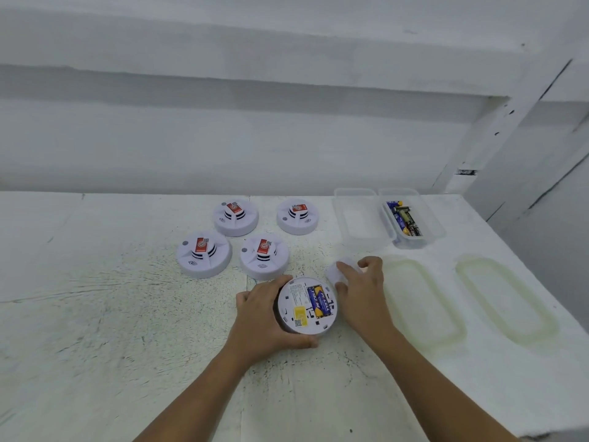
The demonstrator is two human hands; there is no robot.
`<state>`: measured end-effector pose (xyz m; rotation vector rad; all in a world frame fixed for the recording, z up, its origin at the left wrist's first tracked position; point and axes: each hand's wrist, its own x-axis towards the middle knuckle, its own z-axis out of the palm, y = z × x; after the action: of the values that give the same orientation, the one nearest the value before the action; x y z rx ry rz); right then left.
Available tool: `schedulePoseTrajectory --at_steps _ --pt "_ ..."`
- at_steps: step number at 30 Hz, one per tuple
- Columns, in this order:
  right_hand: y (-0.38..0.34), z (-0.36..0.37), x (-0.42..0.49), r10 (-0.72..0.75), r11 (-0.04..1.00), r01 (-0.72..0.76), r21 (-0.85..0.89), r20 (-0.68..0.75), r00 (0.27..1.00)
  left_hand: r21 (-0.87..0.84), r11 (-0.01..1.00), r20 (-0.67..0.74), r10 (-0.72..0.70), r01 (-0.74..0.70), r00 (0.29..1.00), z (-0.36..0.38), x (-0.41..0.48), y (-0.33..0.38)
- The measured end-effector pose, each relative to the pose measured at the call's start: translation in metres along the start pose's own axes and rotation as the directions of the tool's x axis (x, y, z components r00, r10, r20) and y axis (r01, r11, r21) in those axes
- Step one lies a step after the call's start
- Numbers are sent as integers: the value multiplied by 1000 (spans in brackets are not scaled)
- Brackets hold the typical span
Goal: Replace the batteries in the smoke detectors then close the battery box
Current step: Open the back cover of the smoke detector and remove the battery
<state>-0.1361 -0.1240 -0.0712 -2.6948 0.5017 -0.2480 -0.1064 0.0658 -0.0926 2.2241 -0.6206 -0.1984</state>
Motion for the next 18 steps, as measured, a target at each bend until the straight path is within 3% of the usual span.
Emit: schedulePoseTrajectory --at_steps 5,10,12,15,18 --pt "1 5 -2 -71 939 82 -335 44 996 62 998 36 23 -25 999 2 0 -5" --pt "4 4 5 -100 934 133 -332 114 988 86 996 38 29 -32 999 2 0 -4" --pt "6 2 9 -94 963 113 -243 87 992 88 995 42 36 -40 998 2 0 -3" --pt "4 -6 9 -156 982 158 104 -19 988 113 993 54 41 -47 998 3 0 -3" --pt "-7 -17 3 -212 934 192 300 35 977 129 991 41 41 -46 998 2 1 -2"
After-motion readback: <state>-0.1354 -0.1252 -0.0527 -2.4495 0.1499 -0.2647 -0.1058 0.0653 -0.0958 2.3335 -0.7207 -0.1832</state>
